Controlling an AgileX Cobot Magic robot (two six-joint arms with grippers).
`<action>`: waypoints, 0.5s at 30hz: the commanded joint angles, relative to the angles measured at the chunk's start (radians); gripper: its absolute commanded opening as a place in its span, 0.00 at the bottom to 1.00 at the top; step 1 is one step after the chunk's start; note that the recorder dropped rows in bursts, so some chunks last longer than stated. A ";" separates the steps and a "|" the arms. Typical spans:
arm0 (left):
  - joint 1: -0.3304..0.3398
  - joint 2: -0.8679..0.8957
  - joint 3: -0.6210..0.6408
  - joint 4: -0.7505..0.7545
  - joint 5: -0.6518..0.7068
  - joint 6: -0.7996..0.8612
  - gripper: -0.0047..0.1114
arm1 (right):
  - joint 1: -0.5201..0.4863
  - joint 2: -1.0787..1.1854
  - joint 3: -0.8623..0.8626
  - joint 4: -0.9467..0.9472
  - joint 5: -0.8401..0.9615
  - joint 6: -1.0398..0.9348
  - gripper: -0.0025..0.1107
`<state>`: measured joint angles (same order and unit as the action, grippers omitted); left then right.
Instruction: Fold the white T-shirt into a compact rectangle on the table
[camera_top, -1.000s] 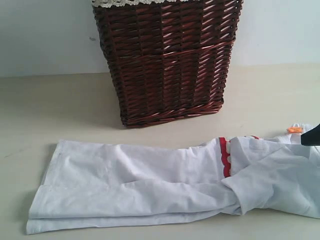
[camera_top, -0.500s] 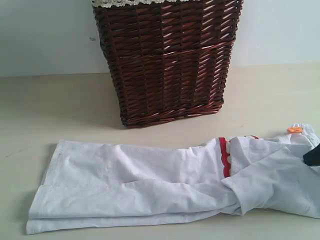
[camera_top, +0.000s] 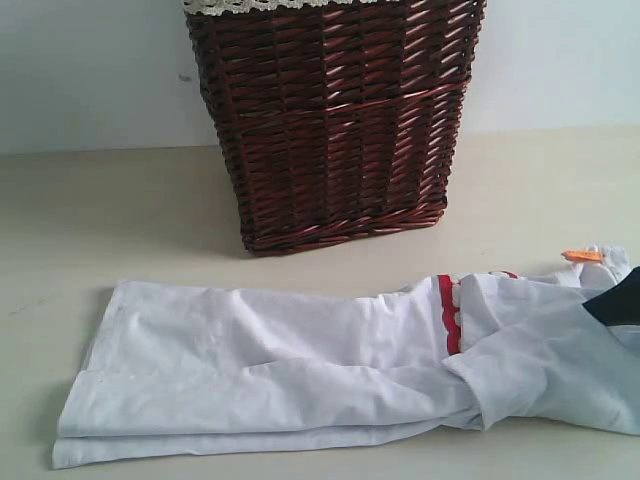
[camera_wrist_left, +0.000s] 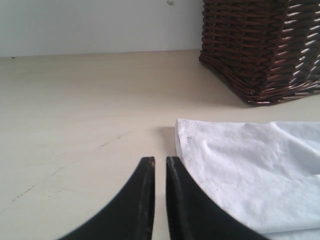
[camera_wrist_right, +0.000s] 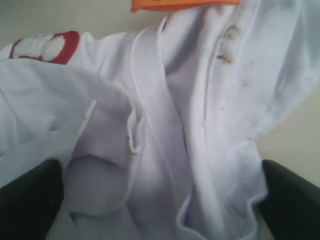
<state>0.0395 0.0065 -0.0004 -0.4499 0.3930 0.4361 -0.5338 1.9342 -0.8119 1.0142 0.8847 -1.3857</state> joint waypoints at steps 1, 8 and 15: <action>-0.002 -0.007 0.000 -0.001 -0.005 0.001 0.13 | -0.001 0.090 0.017 -0.076 -0.069 -0.004 0.90; -0.002 -0.007 0.000 -0.001 -0.005 0.001 0.13 | -0.001 0.092 0.017 -0.073 -0.016 -0.048 0.55; -0.002 -0.007 0.000 -0.001 -0.005 0.001 0.13 | -0.001 0.092 0.017 -0.072 0.030 -0.094 0.36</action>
<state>0.0395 0.0065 -0.0004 -0.4499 0.3930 0.4361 -0.5338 2.0052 -0.8073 1.0082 0.9781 -1.4633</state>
